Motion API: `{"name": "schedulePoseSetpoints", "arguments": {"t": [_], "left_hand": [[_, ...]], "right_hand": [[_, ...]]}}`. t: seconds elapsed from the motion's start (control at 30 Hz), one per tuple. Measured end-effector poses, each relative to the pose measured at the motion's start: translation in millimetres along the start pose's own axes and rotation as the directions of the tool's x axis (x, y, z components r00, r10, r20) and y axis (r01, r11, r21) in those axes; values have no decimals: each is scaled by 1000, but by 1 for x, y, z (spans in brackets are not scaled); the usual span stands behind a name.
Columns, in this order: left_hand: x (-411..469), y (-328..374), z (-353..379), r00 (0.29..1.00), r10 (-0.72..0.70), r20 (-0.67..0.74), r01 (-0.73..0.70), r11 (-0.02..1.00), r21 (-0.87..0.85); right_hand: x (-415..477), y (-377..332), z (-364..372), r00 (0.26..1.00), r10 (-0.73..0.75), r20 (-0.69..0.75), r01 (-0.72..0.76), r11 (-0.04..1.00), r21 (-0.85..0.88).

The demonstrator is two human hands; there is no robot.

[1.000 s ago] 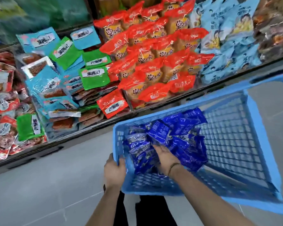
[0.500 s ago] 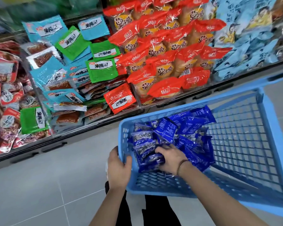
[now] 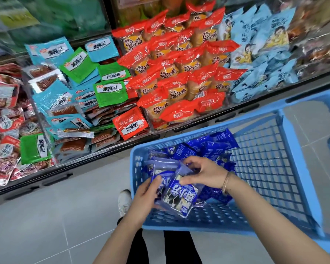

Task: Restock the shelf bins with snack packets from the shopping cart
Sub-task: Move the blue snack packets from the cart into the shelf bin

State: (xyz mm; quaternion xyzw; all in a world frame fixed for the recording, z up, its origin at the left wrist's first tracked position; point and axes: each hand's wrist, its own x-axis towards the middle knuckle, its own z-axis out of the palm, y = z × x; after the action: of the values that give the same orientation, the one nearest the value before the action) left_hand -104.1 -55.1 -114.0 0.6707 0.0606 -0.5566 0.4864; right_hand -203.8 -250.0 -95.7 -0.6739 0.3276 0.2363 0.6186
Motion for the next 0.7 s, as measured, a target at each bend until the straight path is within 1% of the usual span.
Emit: {"name": "schedulePoseSetpoints", "arguments": {"t": [0.07, 0.17, 0.23, 0.33, 0.43, 0.5, 0.57, 0.6, 0.67, 0.7], "left_hand": [[3, 4, -3, 997, -77, -27, 72, 984, -163], [4, 16, -8, 998, -68, -11, 63, 967, -248], [4, 24, -10, 999, -50, -10, 46, 967, -250], [5, 29, -15, 999, -29, 33, 34, 988, -149], [2, 33, -19, 988, -27, 153, 24, 1000, 20], [-2, 35, -17, 976, 3, 218, -34, 989, 141], [-2, 34, -13, 972, 38, 230, -90, 971, 222], [-2, 34, -11, 974, 45, 221, -98, 967, 235], [0, 36, -12, 975, 37, 221, -97, 959, 265], [-1, 38, -15, 969, 20, 246, -99, 944, 314]], "right_hand": [[-3, 2, 0, 1000, 19, -12, -18, 998, 61], [-10, 10, 1, 997, -2, -80, 16, 984, 178], [-16, 15, -1, 995, -16, -99, 37, 976, 215], [-20, 16, -3, 994, -45, -103, 62, 984, 165], [-19, 7, -3, 987, -95, -132, 106, 991, 81], [-17, -1, -1, 982, -134, -131, 145, 986, 76], [-14, -6, 3, 978, -160, -136, 171, 982, 78], [-13, -7, 5, 975, -171, -144, 180, 983, 48], [-9, -9, 6, 965, -200, -168, 191, 979, -71], [-7, -8, 5, 963, -213, -166, 195, 974, -117]]}}
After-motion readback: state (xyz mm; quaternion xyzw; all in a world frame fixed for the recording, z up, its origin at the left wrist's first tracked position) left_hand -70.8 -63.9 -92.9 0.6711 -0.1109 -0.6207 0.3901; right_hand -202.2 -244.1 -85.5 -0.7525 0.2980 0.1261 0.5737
